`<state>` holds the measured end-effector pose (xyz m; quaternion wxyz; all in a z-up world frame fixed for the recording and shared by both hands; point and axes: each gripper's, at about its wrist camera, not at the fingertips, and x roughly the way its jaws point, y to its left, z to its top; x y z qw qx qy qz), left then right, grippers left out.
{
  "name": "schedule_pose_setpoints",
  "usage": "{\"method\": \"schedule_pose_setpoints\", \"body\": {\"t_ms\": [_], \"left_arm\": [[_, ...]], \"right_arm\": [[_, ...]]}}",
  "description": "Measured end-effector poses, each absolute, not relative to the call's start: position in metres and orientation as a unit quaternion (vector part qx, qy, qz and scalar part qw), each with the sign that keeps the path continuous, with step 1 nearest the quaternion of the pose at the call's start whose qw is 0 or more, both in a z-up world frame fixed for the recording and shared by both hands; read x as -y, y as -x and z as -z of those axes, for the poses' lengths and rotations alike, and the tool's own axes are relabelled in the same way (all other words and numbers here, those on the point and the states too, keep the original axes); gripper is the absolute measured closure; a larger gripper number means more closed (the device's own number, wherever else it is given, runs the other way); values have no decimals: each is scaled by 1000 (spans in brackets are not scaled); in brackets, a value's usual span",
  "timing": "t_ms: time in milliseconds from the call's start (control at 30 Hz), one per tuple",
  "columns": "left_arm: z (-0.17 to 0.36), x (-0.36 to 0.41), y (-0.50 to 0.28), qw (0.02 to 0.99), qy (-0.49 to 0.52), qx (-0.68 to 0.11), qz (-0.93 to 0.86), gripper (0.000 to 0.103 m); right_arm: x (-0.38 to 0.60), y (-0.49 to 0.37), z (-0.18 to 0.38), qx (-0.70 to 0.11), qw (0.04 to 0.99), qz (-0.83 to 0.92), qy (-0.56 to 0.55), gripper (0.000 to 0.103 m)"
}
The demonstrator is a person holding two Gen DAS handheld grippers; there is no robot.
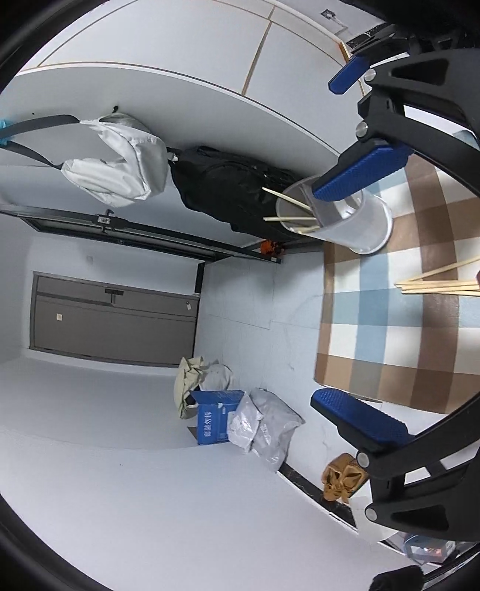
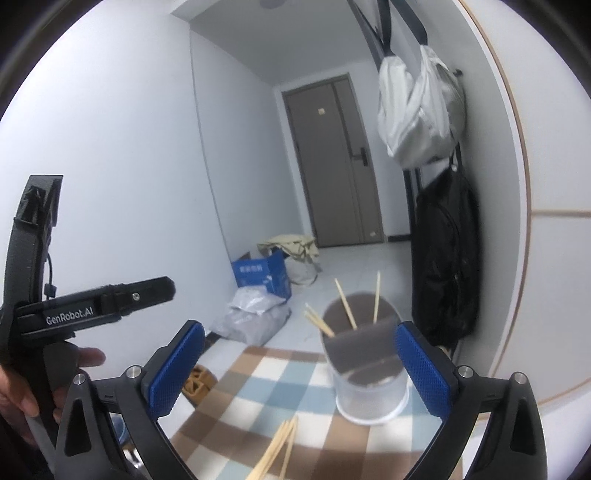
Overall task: Organize utensils
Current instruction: 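Lower both open grippers toward the chopstick bundle on the mat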
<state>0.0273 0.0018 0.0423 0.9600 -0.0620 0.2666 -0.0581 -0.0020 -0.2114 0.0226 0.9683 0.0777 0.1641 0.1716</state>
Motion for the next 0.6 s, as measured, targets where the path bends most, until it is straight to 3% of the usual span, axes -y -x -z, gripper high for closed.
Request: {"method": "schedule_pose_setpoints", "body": {"t_ms": [400, 600], "left_arm": [[11, -16, -22, 954, 58, -293, 36, 4], [26, -35, -29, 948, 64, -310, 16, 4]], "right_arm": [[193, 2, 36, -247, 956, -154, -49, 3], [179, -17, 64, -316, 936, -156, -28, 22]]}}
